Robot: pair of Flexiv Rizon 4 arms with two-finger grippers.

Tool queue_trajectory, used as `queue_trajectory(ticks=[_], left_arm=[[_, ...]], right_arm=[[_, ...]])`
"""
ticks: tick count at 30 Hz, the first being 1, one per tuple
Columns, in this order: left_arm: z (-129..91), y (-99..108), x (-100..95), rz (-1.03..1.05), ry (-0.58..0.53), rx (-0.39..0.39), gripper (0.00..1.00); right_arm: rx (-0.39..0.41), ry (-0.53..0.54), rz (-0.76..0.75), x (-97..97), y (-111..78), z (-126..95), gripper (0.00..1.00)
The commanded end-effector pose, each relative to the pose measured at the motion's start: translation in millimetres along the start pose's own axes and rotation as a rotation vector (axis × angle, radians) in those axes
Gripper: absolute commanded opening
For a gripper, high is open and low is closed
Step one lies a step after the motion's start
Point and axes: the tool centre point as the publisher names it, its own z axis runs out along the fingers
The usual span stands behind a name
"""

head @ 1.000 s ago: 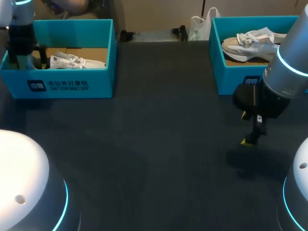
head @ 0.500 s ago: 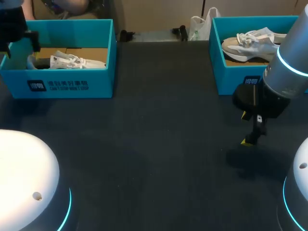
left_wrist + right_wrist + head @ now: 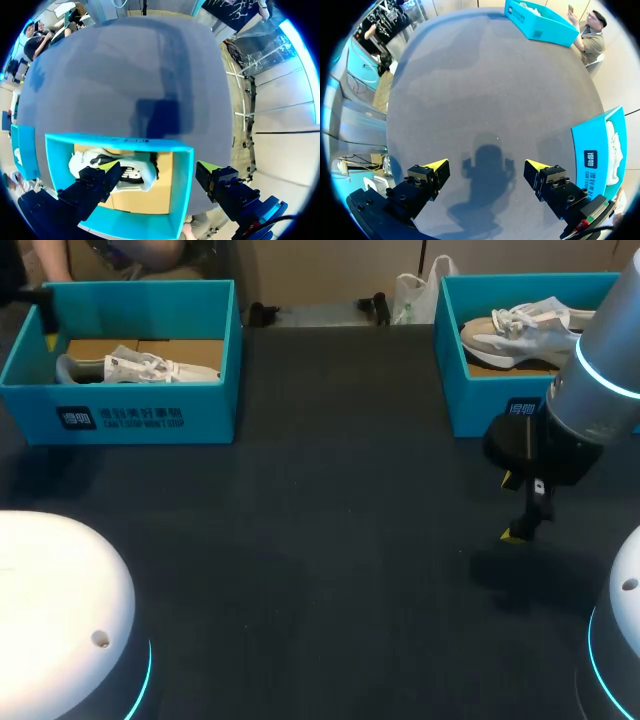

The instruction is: Take the shoe out of the shoebox, open the shoe tongue, remove and reinsert the insole, then place the shoe into the shoebox

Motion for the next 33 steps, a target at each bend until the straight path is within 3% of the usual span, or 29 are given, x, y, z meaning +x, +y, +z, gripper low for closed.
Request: queue_trajectory(ticks=[1,3,4,9,11,14,18,21,33], left_arm=[[-3,-3,3.0,0.002,-0.003,-0.004,1.0],[-3,-3,3.0,0.002,-0.003,-0.004,1.0],[-3,-3,3.0,0.002,-0.003,-0.004,1.0],[-3,-3,3.0,0.002,-0.003,-0.004,1.0],[-3,-3,3.0,0.002,-0.003,-0.004,1.0],[-3,-3,3.0,0.002,-0.003,-0.004,1.0],[-3,-3,3.0,0.002,-0.003,-0.004,1.0],[-3,-3,3.0,0.002,-0.003,-0.004,1.0],[-3,-3,3.0,0.002,-0.003,-0.004,1.0]], right_arm=[[0.001,-0.003,0.0,0.8,-0.3,1,1.0],[0.001,-0.003,0.0,0.8,-0.3,1,1.0],[0.008,-0.017,0.023,-8.3,0.5,-4,1.0],[0.117,-0.023,0.357,-72.6,4.3,-38,1.0],[0.106,-0.045,0.476,-92.4,5.3,-56,1.0],[0.192,-0.05,0.597,-119.6,4.8,-73,1.0],[0.094,-0.066,0.616,-160.1,3.9,-87,1.0],[0.116,-0.048,0.656,-195.4,-1.1,-90,1.0],[0.116,-0.048,0.656,-195.4,-1.1,-90,1.0]])
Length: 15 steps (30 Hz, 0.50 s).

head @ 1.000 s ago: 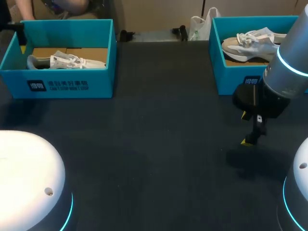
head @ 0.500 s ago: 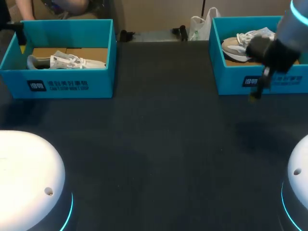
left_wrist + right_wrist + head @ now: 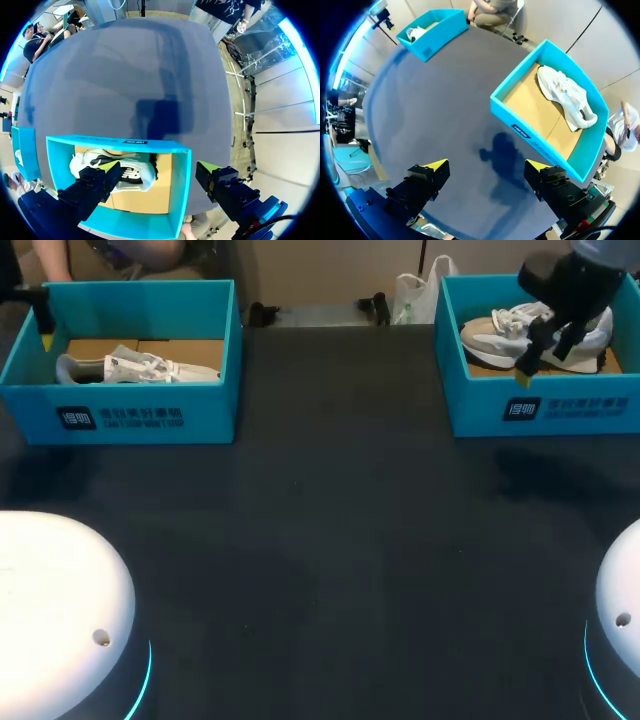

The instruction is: Take the shoe out of the shoebox, open the shoe tongue, remove and reinsert the insole, then place the shoe into the shoebox

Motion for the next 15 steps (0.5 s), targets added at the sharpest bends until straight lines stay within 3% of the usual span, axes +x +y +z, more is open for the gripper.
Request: queue_trajectory(ticks=[1,4,6,15], left_arm=[[0,-1,0.4,0.001,0.001,-0.001,1.0],[0,-1,0.4,0.001,0.001,-0.001,1.0],[0,-1,0.4,0.001,0.001,-0.001,1.0],[0,-1,0.4,0.001,0.001,-0.001,1.0]], right_arm=[[0.036,-0.001,0.001,-0.2,3.5,0,1.0],[0.088,-0.025,0.115,-18.2,7.5,-2,1.0],[0.1,-0.04,0.247,-41.8,15.5,-8,1.0],[0.099,-0.107,0.455,-125.5,37.9,-2,1.0]])
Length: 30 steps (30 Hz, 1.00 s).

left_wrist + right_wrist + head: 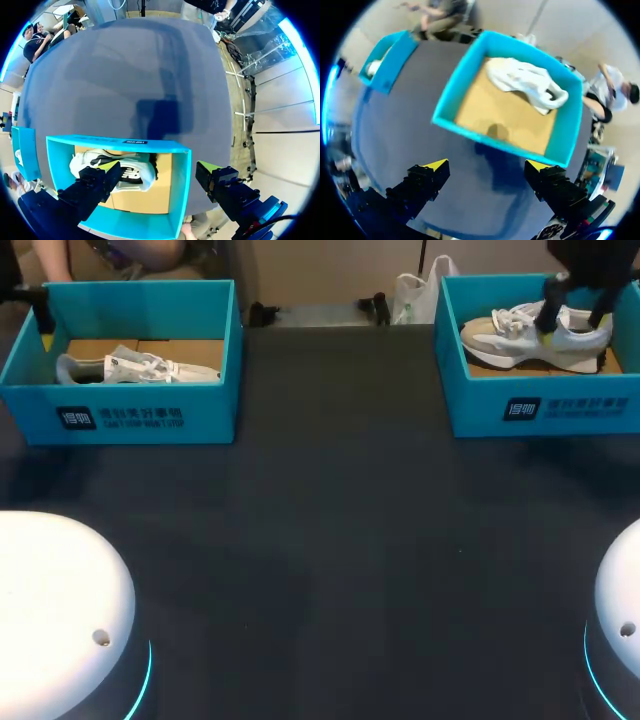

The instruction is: Take the shoe out of the shoebox, open the shoe tongue, remove and reinsert the insole, then place the shoe into the shoebox

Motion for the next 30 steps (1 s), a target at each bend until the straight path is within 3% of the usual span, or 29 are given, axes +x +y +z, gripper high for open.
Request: queue_trajectory(ticks=[1,2,14,15,23,26,30], left_arm=[[0,-1,0.4,0.001,0.001,-0.001,1.0],[0,-1,0.4,0.001,0.001,-0.001,1.0],[0,-1,0.4,0.001,0.001,-0.001,1.0],[0,-1,0.4,0.001,0.001,-0.001,1.0],[0,-1,0.4,0.001,0.001,-0.001,1.0],[0,-1,0.4,0.001,0.001,-0.001,1.0],[0,-1,0.4,0.001,0.001,-0.001,1.0]], right_arm=[[0.079,0.002,0.126,-26.4,30.9,13,1.0],[0.105,0.01,0.182,-33.1,33.9,16,1.0],[0.105,0.01,0.182,-33.1,33.9,16,1.0],[0.114,-0.06,0.204,-33.6,38.5,24,1.0],[0.049,-0.129,0.295,-79.7,79.0,59,1.0],[0.053,-0.155,0.36,-108.3,100.4,67,1.0],[0.062,-0.114,0.394,-131.0,111.5,70,1.0]])
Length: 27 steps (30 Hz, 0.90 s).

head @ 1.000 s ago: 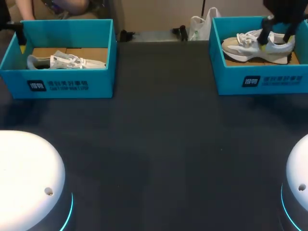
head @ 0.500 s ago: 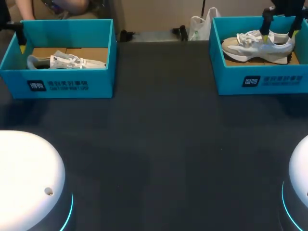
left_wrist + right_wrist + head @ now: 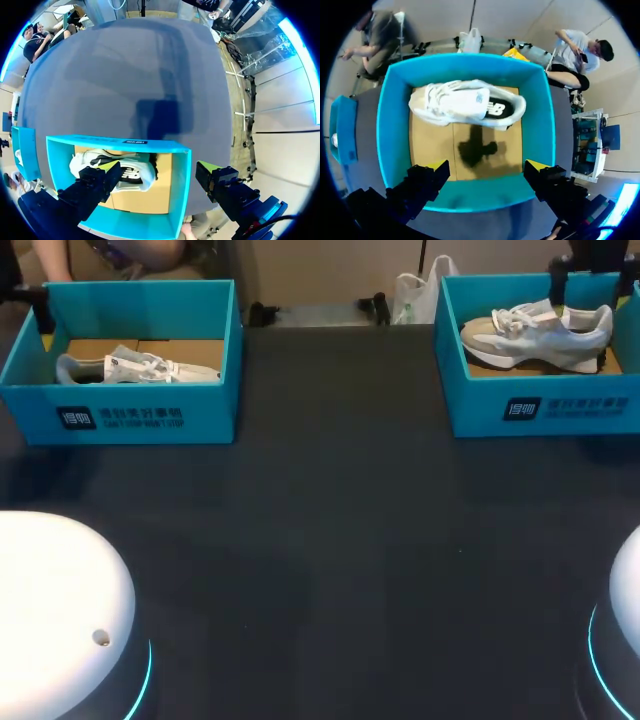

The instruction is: Take the shoe out of the shoebox, open the shoe tongue, remove and reinsert the insole, then place the shoe into the shoebox

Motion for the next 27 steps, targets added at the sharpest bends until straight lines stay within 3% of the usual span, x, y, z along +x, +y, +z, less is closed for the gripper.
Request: queue_trajectory(ticks=[1,12,14,19,27], left_arm=[[0,-1,0.4,0.001,0.001,-0.001,1.0],[0,-1,0.4,0.001,0.001,-0.001,1.0],[0,-1,0.4,0.001,0.001,-0.001,1.0],[0,-1,0.4,0.001,0.001,-0.001,1.0],[0,-1,0.4,0.001,0.001,-0.001,1.0]], right_arm=[[0.064,0.034,0.018,-13.4,32.7,11,1.0],[0.064,0.034,0.018,-13.4,32.7,11,1.0],[0.056,-0.02,0.043,-21.7,42.2,18,1.0],[0.026,-0.03,0.07,-40.7,57.3,39,1.0],[0.05,-0.055,0.069,-51.5,66.9,63,1.0]])
